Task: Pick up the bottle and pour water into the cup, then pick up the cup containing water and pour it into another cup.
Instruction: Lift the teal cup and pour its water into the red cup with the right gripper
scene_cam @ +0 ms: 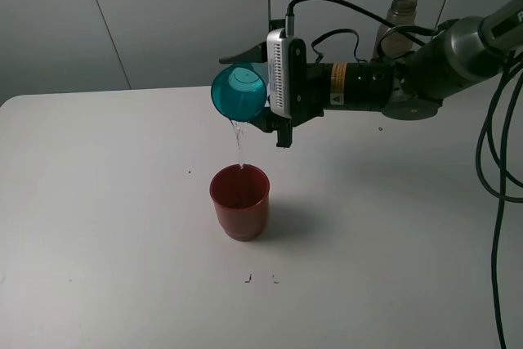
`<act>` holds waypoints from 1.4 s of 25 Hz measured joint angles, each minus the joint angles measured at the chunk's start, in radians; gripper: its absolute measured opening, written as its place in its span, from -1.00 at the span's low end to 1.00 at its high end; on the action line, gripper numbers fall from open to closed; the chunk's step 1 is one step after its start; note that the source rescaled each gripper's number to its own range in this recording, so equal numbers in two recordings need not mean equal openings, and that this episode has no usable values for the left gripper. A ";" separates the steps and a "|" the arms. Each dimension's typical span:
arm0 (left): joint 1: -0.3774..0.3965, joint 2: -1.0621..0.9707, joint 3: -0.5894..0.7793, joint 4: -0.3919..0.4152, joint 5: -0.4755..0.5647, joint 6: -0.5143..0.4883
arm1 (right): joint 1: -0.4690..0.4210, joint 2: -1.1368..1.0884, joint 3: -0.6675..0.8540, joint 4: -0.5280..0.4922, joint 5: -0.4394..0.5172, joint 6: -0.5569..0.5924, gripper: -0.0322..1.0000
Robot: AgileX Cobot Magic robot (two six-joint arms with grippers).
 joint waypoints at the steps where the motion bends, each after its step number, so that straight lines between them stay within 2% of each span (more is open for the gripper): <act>1: 0.000 0.000 0.000 0.000 0.000 0.000 | 0.000 0.000 0.000 0.000 0.000 -0.004 -0.85; 12: 0.000 0.000 0.000 0.000 0.000 0.000 | 0.000 0.000 0.000 -0.030 0.000 -0.060 -0.85; 20: 0.000 0.000 0.000 0.000 0.000 0.000 | 0.000 -0.020 0.061 -0.030 -0.014 -0.163 -0.85; 35: 0.000 0.000 0.000 0.000 0.000 0.002 | 0.008 -0.027 0.067 0.004 -0.022 -0.318 -0.85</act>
